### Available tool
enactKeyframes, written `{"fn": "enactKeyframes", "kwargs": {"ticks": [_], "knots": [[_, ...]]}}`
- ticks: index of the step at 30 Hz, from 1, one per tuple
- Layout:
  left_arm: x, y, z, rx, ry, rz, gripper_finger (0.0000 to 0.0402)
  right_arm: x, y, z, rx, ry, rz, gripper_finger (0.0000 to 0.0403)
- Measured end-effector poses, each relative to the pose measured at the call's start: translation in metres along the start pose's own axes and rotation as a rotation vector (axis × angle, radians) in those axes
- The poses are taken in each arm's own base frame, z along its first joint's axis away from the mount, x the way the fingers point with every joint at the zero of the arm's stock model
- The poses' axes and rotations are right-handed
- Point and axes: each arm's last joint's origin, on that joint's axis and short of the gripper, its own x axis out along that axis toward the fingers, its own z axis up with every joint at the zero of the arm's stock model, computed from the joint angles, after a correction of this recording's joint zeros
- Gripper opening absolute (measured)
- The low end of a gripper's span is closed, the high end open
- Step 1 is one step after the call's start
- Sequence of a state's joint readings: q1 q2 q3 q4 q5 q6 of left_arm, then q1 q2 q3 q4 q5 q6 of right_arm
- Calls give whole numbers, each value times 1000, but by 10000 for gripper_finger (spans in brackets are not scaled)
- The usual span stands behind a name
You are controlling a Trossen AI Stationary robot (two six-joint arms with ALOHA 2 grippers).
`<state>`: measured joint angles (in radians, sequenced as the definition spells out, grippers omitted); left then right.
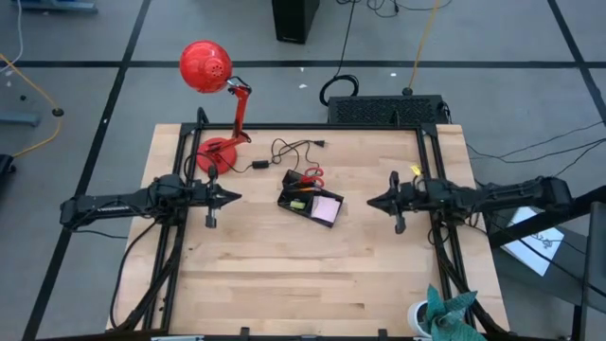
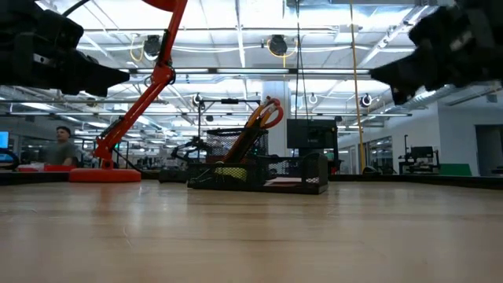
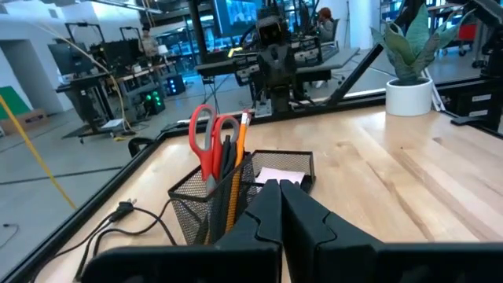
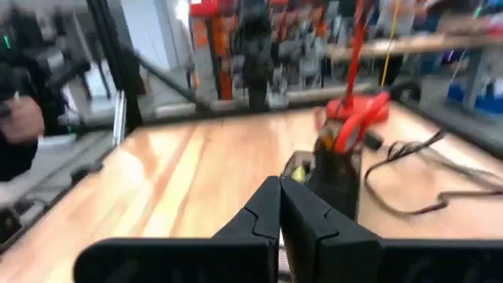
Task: Pick and place office supplies into organizer
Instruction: Adjust the black desk organizer
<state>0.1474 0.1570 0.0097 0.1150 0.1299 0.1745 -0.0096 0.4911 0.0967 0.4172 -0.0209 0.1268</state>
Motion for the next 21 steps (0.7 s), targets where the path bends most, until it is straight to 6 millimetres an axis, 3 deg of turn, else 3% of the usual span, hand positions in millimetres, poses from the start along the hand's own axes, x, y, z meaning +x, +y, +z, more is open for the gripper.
{"fn": "enactKeyframes", "kwargs": {"ticks": [6, 13, 18, 21], "knots": [[0, 0, 0, 6, 1, 10, 1, 33, 14, 17, -19, 134, -27, 0], [0, 1, -2, 5, 30, 48, 8, 83, 37, -1, 12, 295, 18, 0], [0, 1, -4, 14, 50, 44, 3, 114, 51, -9, 46, 288, 29, 0], [0, 1, -4, 18, 54, 43, 10, 131, 58, -23, 70, 366, 22, 0]]}}
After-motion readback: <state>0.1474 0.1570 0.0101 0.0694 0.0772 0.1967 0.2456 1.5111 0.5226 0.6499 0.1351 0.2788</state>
